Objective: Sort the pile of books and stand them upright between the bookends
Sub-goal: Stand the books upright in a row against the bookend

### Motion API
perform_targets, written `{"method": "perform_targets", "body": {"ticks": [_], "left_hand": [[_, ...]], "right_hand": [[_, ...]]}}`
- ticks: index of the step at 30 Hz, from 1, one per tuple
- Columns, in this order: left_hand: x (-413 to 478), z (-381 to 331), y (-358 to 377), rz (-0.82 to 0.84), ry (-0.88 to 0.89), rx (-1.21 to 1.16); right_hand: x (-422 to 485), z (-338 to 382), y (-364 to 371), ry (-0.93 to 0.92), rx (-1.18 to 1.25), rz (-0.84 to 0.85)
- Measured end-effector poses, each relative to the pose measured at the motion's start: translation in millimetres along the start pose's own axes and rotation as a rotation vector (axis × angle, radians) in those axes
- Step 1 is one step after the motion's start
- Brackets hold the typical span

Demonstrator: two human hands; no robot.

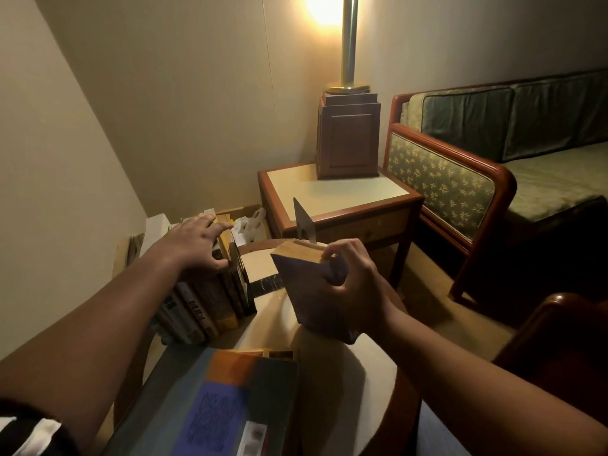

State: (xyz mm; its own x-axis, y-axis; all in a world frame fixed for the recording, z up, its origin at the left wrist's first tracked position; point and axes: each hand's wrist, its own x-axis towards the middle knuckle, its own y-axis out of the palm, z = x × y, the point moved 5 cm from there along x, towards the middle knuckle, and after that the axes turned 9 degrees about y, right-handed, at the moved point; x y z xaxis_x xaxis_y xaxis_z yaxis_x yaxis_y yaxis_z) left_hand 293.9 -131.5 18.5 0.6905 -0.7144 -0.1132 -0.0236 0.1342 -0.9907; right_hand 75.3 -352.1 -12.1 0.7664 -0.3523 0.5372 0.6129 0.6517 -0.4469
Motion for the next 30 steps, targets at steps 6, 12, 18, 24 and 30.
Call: {"method": "perform_targets", "body": {"ticks": [6,12,18,24,30], "left_hand": [[1,1,1,0.003,-0.004,0.003],[0,0,2,-0.005,-0.001,-0.005],[0,1,3,0.002,-0.006,-0.013],[0,-1,2,-0.005,-0.004,-0.002],[1,-2,3,-0.009,0.003,0.005]], "right_hand": [[-15,-10,-4,0.019,-0.183,0.053],[-15,-8,-12,-0.097,-0.494,0.366],[-18,-2,-9,-0.181,-0.595,0.417],[-12,3,10,-0.152,-0.559,0.327],[20,5,47,-0.072,-0.464,0.252]]}}
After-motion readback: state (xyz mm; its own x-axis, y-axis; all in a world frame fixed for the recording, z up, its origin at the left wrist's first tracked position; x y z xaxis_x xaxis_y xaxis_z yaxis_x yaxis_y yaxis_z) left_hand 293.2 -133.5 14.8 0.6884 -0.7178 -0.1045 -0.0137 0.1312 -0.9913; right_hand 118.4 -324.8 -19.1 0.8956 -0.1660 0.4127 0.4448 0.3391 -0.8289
